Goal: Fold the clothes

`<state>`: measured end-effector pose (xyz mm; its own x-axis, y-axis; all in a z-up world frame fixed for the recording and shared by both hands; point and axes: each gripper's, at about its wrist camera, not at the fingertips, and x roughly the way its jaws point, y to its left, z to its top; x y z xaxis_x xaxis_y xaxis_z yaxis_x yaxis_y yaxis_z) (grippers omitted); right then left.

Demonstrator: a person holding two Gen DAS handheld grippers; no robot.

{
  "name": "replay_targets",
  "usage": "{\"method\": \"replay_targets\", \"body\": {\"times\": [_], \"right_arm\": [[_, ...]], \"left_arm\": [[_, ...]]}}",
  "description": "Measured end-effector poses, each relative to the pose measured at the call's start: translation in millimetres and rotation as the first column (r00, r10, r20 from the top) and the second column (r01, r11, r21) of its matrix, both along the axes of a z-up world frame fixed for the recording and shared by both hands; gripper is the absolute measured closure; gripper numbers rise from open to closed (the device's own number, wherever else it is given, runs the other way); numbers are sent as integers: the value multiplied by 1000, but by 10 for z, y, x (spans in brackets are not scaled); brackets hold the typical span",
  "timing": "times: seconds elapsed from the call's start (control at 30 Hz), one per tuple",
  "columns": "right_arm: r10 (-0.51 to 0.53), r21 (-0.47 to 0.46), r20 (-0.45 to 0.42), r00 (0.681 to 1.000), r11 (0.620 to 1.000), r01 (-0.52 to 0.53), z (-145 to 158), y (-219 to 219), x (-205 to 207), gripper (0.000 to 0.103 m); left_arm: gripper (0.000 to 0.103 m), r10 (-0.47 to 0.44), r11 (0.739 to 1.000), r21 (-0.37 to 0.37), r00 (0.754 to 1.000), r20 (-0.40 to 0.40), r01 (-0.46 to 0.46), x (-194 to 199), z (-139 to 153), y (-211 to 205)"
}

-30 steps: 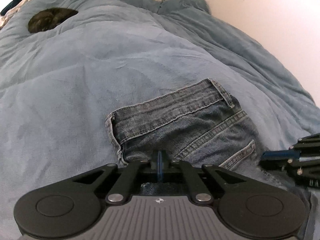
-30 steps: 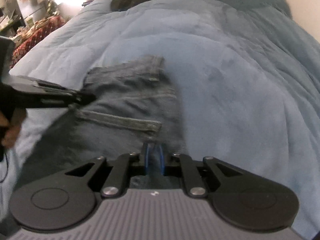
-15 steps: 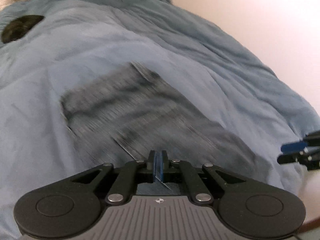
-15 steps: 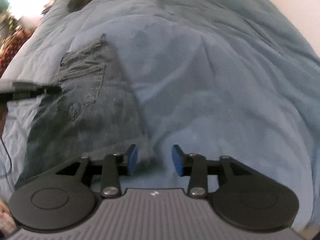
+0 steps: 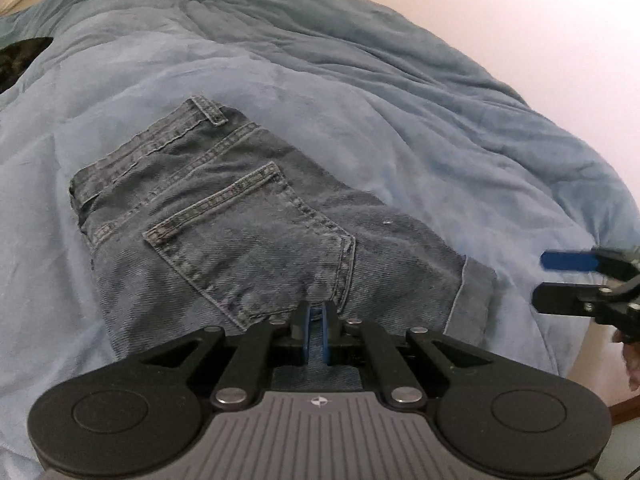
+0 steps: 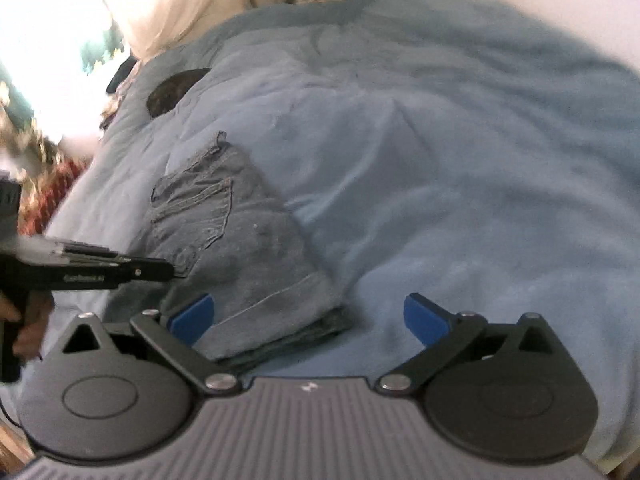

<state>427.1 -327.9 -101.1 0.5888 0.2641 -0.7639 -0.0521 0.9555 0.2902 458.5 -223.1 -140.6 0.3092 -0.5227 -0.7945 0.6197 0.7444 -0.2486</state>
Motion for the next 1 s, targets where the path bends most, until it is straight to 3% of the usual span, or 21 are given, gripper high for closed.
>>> {"method": "replay_targets", "body": {"times": [0.2,0.33,0.43,0.7,0.77,1.0], "right_arm": [[-192,107,-93,977,974,201,-272,116,13,3],[-343,197,-144,928,909,366,-442,229,-24,20],[-430,287,-133,893,846,450,-434,191,-89,36],[-476,427,-163,864,755,497,-685,97,17,35],[-485,460,-173,857,730,506,-752,75,47,24],[-512,566,-208,834,632,529,-986,-4,153,26]], "left_arm": [[99,10,1000,24,1000,-9,-10,-71,39,111],[99,20,999,35,999,-29,-19,-93,-3,160],[99,25,999,35,999,-32,-24,-83,-24,162],[99,34,999,24,999,-26,-33,-21,-9,138],[99,28,999,25,999,-23,-27,-3,-15,133],[99,27,999,36,999,-24,-26,94,-80,48]]}}
